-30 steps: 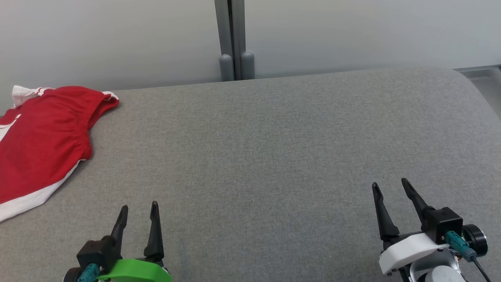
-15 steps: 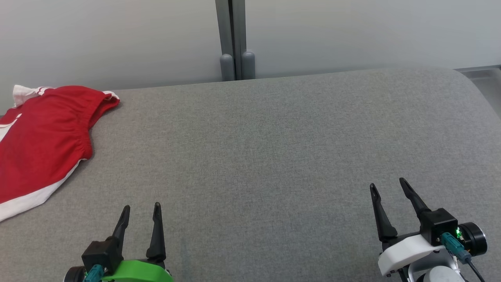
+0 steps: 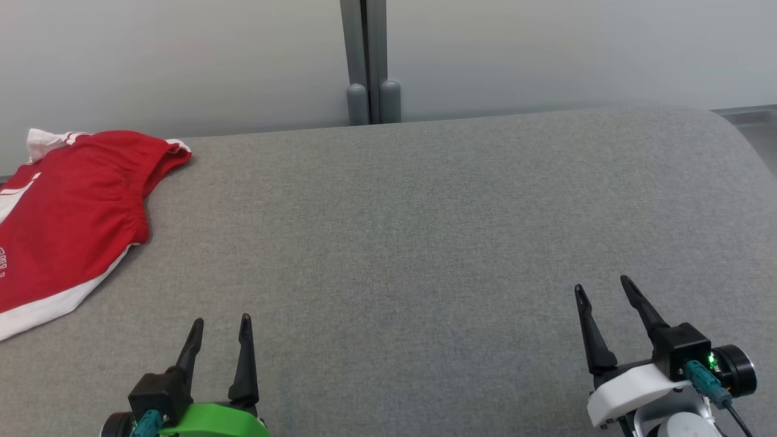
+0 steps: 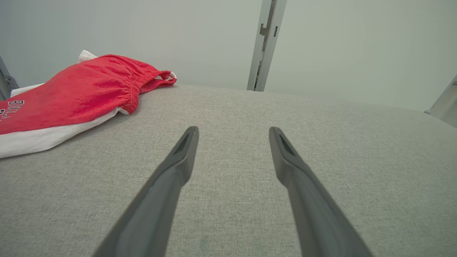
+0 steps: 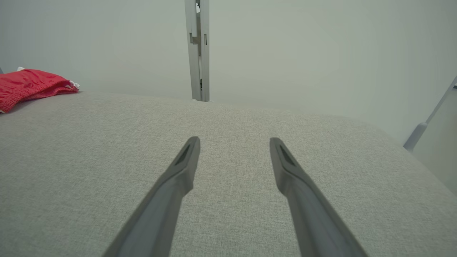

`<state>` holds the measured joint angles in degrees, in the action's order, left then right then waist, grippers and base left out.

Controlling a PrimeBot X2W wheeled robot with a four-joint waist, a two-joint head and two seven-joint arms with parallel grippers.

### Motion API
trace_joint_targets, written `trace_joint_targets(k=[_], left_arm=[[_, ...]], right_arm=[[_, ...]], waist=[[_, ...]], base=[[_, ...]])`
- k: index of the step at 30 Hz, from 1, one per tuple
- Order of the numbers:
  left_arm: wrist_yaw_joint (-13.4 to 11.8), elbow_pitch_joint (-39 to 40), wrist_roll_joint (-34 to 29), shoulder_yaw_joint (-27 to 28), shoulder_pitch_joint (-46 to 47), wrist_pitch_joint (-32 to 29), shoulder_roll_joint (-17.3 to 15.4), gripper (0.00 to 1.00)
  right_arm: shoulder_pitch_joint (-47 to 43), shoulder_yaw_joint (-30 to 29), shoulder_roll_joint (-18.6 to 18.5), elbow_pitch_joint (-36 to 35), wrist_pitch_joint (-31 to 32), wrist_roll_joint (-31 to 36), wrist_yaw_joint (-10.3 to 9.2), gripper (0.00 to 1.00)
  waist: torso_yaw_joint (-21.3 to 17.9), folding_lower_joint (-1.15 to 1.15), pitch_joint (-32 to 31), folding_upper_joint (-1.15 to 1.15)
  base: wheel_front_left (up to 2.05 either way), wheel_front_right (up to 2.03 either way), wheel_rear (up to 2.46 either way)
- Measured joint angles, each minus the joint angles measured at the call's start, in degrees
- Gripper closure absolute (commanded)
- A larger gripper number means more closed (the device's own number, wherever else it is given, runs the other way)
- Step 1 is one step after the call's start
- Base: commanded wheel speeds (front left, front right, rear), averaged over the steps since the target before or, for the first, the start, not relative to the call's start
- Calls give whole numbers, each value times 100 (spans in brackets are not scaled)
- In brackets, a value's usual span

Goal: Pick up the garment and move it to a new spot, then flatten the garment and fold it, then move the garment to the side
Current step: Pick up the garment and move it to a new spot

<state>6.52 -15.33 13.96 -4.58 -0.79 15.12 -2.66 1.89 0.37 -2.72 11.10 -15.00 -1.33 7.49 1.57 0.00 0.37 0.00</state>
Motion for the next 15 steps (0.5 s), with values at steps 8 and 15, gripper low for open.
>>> trace_joint_targets(k=[8,15], left_arm=[[3,13,2,-86,23,0,0,0],[0,16,2,-16,21,0,-3,0]], right_arm=[[-90,-156,-4,-30,-1,35,2,0],[-96,-92,-3,-24,-1,32,3,0]], waist=[[363,0,0,0],[969,0,-9,0]], base=[[0,0,0],[0,0,0]])
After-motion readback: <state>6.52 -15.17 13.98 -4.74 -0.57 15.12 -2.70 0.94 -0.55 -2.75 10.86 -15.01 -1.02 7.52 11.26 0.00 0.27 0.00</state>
